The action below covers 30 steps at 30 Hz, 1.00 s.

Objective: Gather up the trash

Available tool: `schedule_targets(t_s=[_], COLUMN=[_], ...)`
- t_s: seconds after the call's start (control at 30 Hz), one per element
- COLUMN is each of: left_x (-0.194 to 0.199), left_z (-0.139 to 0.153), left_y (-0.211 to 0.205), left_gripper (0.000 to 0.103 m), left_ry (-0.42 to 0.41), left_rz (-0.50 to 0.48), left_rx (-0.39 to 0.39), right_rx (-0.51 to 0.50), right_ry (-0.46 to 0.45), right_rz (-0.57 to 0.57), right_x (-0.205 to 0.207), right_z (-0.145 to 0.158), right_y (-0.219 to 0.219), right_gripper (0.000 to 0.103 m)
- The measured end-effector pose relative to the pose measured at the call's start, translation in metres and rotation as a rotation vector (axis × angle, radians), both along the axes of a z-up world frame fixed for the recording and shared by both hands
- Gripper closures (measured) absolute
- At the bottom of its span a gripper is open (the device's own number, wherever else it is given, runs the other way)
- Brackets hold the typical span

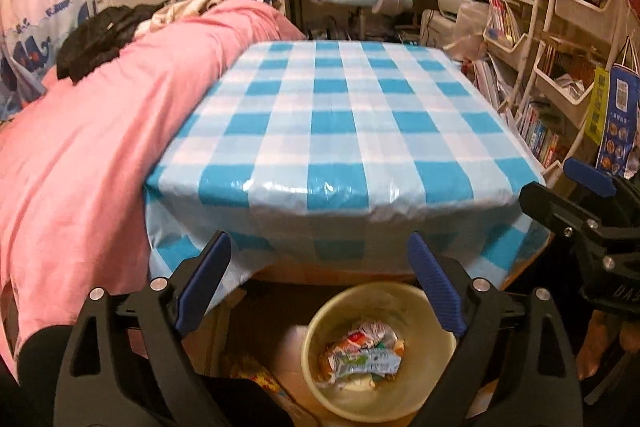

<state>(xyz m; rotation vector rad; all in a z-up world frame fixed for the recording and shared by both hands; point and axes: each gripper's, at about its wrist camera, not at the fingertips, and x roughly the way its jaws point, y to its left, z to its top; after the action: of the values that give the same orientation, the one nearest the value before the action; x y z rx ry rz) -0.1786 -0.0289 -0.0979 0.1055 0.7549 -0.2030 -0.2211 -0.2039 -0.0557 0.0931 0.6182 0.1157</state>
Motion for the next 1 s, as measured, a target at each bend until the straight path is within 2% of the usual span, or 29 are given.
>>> schedule_targets(t_s=[0.13,0.23,0.7,1.0], left_x=[0.0,-0.003,-0.025,-0.032], left_z=[0.01,0.017,0.062,0.087], left_y=[0.0,-0.002,-0.005,0.0], left_gripper=[0.016,0.014,0.009,0.007], left_ry=[-0.027,-0.046,-0.154,-0.17], left_rz=[0.02,0.024,0.038,0.074], left_rx=[-0.014,-0.018,0.019,0.02], right_rx=[0.0,-0.036,-0.055,-0.069], right_ry=[-0.024,-0.049,-0.128,-0.165], right_rz=[-0.037,-0.067,-0.1,-0.132], right_x=[-0.002,-0.004,-0.017,-0.024], right_z=[0.004,0.009,0.032,0.049], right_y=[-0.005,-0.005,-0.013,-0.022], right_gripper=[0.007,0.007,0.007,0.007])
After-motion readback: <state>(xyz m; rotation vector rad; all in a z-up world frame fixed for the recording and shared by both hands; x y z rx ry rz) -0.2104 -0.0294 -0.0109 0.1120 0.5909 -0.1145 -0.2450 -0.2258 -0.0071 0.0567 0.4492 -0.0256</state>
